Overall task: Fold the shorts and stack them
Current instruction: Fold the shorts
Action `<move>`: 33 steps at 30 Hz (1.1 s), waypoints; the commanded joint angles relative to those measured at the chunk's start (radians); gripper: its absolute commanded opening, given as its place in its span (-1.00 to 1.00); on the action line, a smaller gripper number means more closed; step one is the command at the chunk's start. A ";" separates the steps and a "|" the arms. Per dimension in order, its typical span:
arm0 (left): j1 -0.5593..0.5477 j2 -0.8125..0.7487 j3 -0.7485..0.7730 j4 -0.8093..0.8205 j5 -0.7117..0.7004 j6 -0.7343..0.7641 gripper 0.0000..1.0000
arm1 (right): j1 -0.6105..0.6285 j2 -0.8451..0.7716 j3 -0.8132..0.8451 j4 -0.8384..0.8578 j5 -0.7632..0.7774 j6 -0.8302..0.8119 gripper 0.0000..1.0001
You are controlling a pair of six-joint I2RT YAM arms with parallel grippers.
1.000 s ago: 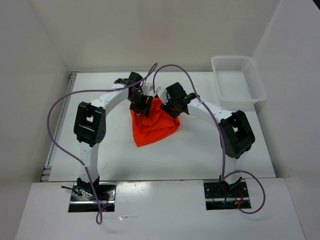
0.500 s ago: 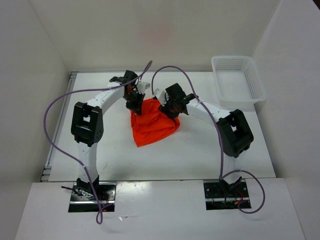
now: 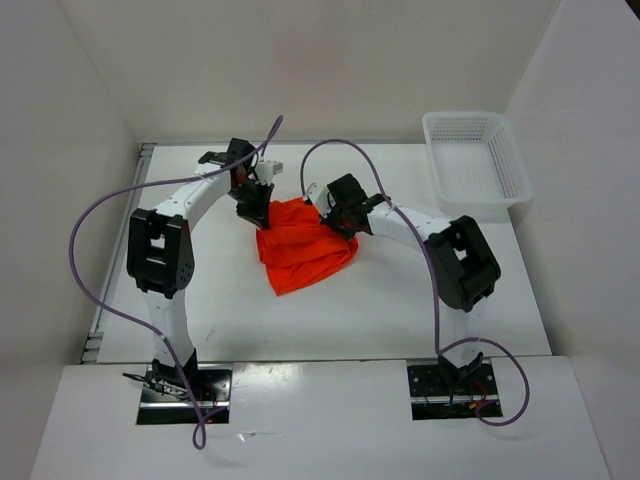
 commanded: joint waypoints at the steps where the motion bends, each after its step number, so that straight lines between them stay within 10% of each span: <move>1: 0.092 -0.042 -0.014 -0.039 -0.050 0.006 -0.94 | -0.001 -0.201 -0.053 0.006 0.050 -0.067 -1.00; 15: 0.103 -0.008 -0.169 -0.007 -0.033 0.006 -0.87 | 0.144 -0.352 -0.413 0.051 -0.016 -0.246 -1.00; 21: 0.103 -0.031 -0.211 0.002 -0.036 0.006 -0.68 | 0.144 -0.395 -0.438 -0.020 -0.055 -0.269 -0.35; 33: 0.103 -0.116 -0.165 -0.071 0.107 0.006 0.12 | 0.154 -0.539 -0.294 0.080 -0.349 -0.100 0.07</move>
